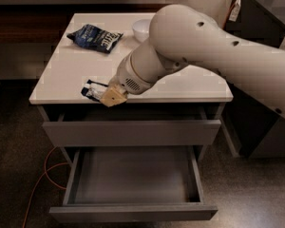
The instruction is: Place rxbar blueberry into middle drawer
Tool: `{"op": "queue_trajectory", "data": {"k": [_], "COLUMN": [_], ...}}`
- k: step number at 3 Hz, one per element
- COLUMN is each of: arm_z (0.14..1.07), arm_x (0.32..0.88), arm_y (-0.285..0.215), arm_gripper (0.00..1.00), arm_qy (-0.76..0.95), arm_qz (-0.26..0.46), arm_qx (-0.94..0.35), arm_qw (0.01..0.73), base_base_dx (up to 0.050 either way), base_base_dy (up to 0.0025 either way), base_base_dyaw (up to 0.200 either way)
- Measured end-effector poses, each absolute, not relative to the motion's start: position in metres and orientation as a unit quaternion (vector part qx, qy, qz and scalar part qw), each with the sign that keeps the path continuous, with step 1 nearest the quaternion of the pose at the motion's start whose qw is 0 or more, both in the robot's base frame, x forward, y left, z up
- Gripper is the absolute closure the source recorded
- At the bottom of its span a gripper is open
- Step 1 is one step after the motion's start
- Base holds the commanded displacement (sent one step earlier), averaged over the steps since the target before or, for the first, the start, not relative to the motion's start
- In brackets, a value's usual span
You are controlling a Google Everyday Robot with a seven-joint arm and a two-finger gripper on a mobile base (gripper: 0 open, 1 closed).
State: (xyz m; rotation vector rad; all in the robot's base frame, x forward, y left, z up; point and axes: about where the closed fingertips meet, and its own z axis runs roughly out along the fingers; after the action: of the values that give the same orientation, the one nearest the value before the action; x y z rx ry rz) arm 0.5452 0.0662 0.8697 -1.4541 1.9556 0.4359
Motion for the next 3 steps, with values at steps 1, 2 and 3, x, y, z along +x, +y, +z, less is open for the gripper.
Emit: {"op": "queue_trajectory", "data": {"k": [1,2,3], "arm_z": [0.847,0.808,0.784], "arm_x": [0.519,0.490,0.475], "arm_y": [0.063,0.062,0.062], "arm_gripper": [1.00,1.00,1.00], "arm_qy": [0.749,0.749,0.744], "arm_qz": [0.174,0.175,0.162], "arm_qx": [-0.560,-0.580,-0.602], "arm_qw": [0.307,0.267,0.240], "base_base_dx": [0.000,0.000,0.000], "base_base_dy": [0.00000,0.00000,0.00000], "base_base_dyaw": [0.000,0.000,0.000]}}
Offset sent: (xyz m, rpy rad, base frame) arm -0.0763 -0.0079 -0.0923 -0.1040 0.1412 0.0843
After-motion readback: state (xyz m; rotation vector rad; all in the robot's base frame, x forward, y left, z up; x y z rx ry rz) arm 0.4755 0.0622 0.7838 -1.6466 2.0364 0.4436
